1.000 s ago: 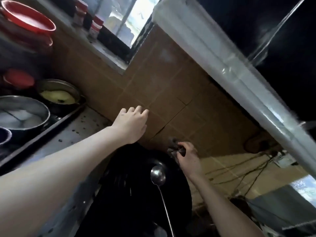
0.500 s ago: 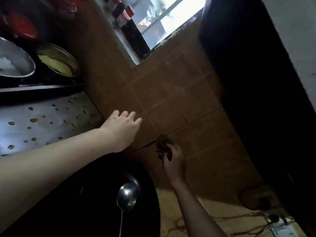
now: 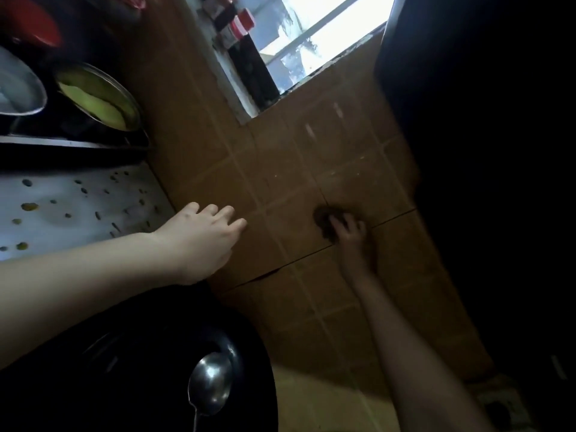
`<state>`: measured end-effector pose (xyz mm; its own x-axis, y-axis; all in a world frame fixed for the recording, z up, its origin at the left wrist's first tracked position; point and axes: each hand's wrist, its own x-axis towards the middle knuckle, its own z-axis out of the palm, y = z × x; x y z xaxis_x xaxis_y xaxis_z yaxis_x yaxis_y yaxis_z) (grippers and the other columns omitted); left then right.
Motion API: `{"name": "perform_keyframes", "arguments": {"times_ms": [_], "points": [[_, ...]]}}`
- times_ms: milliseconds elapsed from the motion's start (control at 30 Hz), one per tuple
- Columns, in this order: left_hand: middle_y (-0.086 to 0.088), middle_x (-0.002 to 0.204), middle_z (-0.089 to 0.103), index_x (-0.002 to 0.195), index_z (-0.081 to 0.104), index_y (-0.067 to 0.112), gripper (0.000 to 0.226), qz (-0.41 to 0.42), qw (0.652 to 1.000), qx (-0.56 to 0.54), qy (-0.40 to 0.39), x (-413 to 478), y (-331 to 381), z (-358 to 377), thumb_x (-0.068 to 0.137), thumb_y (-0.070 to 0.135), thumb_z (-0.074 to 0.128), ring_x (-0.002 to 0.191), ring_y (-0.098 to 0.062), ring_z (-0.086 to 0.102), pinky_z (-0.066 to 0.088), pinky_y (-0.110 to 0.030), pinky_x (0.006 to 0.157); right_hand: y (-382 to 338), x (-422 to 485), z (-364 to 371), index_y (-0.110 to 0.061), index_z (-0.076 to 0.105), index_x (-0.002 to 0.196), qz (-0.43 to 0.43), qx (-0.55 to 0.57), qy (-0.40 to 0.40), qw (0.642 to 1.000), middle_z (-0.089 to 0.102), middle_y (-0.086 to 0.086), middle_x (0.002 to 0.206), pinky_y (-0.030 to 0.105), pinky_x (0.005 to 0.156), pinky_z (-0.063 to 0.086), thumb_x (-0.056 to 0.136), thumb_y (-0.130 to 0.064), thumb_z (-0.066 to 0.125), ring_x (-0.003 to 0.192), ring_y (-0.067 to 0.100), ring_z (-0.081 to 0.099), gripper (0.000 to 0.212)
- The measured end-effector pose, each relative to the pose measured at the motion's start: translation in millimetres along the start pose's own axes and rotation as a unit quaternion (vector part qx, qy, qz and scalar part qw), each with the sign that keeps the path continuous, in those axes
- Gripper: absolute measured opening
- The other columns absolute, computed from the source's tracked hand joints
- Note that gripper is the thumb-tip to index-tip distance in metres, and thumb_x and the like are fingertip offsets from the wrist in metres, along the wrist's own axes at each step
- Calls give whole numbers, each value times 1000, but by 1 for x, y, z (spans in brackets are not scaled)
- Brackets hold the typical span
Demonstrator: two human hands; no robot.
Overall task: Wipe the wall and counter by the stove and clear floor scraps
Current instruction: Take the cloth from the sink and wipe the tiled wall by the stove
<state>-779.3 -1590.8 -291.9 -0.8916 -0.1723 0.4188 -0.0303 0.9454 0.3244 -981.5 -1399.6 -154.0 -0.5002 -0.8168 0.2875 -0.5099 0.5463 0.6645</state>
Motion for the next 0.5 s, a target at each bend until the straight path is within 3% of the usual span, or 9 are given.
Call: {"name": "perform_keyframes", "arguments": {"times_ms": [100, 233, 300, 367, 433, 500], "points": [[-3, 133, 38, 137, 26, 22, 42, -20, 1000, 2, -2, 6, -6, 11, 97, 35, 28, 114, -22, 46, 38, -35, 88, 17, 31, -10, -13, 54, 131, 135, 45, 70, 987, 48, 14, 134, 45, 94, 41, 86, -3, 54, 120, 39, 42, 46], [-3, 131, 41, 133, 31, 22, 39, -38, 999, -24, 0, 11, -9, 20, 96, 35, 29, 113, -22, 47, 41, -36, 89, 3, 46, 9, -13, 51, 133, 141, 72, 73, 985, 45, 11, 139, 45, 98, 36, 89, -5, 51, 124, 38, 37, 44], [-3, 130, 41, 131, 34, 23, 38, -37, 999, -34, 1, 10, -6, 24, 95, 37, 30, 113, -21, 47, 41, -36, 89, -16, 41, 37, -10, 56, 127, 81, 70, 33, 994, 51, 14, 133, 45, 90, 43, 85, -3, 57, 114, 40, 46, 42], [-2, 130, 41, 130, 34, 23, 39, -28, 999, -33, 6, 9, -5, 29, 95, 40, 30, 114, -21, 47, 41, -36, 89, -37, 22, 71, -9, 65, 113, -35, 26, -10, 999, 62, 15, 117, 39, 68, 52, 75, -2, 64, 91, 39, 58, 39], [-1, 130, 41, 129, 35, 23, 38, -26, 999, -28, 10, 8, -6, 33, 95, 40, 31, 113, -20, 47, 42, -36, 89, -52, -3, 101, -18, 70, 98, -131, -59, -85, 986, 68, 6, 105, 29, 52, 49, 71, -11, 54, 78, 29, 59, 32], [-1, 129, 41, 129, 35, 24, 38, -26, 999, -22, 7, 7, -8, 35, 95, 41, 31, 112, -20, 47, 42, -36, 89, -53, -24, 123, -25, 72, 91, -169, -103, -166, 966, 69, -2, 100, 26, 49, 46, 72, -19, 39, 81, 23, 50, 38]]}}
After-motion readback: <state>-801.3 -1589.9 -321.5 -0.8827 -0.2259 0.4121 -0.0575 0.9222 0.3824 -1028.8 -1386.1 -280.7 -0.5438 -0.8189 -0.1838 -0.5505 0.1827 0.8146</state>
